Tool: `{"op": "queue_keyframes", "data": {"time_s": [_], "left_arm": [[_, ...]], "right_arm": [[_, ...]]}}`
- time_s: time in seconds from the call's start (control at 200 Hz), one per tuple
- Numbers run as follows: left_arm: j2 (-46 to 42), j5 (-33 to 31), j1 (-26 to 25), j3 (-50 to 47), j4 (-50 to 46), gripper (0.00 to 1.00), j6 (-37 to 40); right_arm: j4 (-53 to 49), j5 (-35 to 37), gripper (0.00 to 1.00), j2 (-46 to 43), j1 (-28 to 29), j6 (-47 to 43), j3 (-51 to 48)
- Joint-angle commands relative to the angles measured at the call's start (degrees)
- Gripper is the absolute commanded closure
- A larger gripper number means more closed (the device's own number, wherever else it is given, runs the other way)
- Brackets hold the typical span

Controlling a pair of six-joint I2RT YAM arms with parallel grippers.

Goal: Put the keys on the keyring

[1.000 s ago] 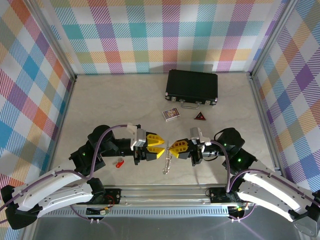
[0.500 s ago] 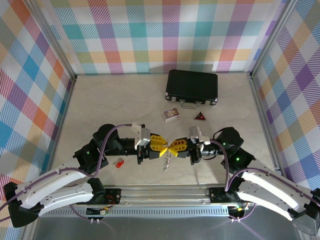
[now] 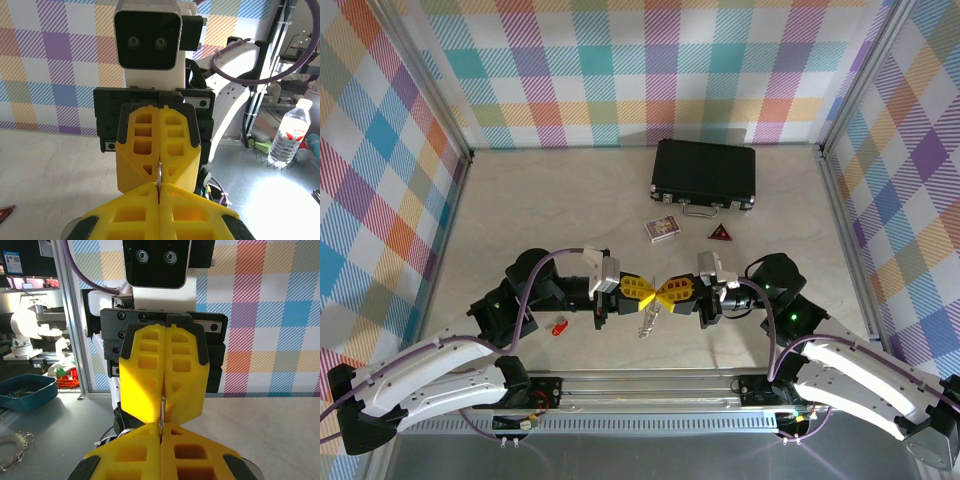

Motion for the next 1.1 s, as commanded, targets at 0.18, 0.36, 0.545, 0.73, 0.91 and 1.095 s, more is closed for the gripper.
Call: {"op": "queue_keyframes", "data": {"time_s": [0.18, 0.36, 0.545, 0.73, 0.91, 1.095], "left_arm": [[0.1, 1.4, -0.5, -1.4, 3.3, 0.98, -0.7], [0.4, 1.9, -0.6, -1.5, 4.0, 0.99, -0.9], [0.3, 1.7, -0.5, -1.6, 4.3, 1.00, -1.1], [-0.8, 0.1, -0.5, -1.7, 2.7, 1.00, -0.8], [-2.4, -1.9, -0.5, -1.9, 1.8, 1.00, -0.2], [-4.4, -5.0, -0.5, -2.5, 0.3, 1.00, 0.2]], "right_arm": [[1.7, -1.5, 1.00, 0.7, 0.5, -0.4, 0.2], [1.7, -1.6, 1.00, 0.6, 0.5, -0.5, 0.1], [1.9, -1.4, 1.00, 0.4, 0.5, -0.1, 0.1], [0.3, 0.8, 0.78, -0.9, 0.5, 1.1, 0.0], [-4.8, 3.2, 0.52, -3.8, 0.5, 2.4, 0.9], [-12.2, 9.5, 0.42, -6.3, 0.4, 3.1, 1.5]]}}
